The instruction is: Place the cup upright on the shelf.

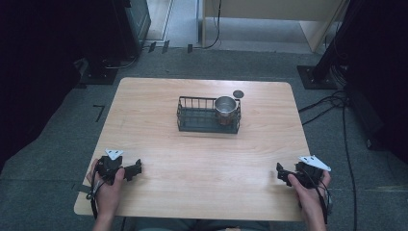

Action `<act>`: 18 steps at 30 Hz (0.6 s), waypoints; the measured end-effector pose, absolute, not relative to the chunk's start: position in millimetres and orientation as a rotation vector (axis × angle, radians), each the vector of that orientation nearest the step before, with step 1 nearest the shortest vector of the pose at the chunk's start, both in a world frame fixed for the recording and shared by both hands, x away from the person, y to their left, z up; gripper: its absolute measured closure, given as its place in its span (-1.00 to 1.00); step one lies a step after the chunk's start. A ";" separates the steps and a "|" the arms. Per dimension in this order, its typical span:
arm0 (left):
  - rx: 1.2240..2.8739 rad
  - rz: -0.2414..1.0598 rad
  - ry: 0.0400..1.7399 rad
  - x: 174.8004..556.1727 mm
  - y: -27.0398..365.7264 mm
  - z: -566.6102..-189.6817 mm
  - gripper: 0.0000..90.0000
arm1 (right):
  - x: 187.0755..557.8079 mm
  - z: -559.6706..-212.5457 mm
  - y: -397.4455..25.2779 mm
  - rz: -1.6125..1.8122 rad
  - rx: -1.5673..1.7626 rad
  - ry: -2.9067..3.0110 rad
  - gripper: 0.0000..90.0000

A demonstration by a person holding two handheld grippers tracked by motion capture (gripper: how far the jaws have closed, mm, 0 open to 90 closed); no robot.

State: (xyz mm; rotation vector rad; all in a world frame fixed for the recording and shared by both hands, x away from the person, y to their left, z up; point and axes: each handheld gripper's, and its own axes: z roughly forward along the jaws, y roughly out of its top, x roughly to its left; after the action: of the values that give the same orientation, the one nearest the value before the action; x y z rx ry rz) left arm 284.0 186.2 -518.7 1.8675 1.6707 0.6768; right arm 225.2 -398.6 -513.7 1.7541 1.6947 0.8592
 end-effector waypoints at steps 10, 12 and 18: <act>1.868 0.677 1.671 284.0 186.2 -518.7 -1.00 | 215.8 -521.5 -404.3 0.835 1.781 1.693 -1.00; 1.868 0.677 1.671 284.0 186.2 -518.7 -1.00 | 214.0 -522.9 -405.3 0.825 1.781 1.694 -1.00; 1.868 0.677 1.671 284.0 186.2 -518.7 -1.00 | 209.8 -526.6 -405.7 0.781 1.782 1.718 -1.00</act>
State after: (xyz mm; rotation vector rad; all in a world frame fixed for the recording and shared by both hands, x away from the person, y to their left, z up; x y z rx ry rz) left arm 284.0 186.2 -518.7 1.8676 1.6706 0.6767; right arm 209.8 -405.7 -526.6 1.7820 1.7182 0.7809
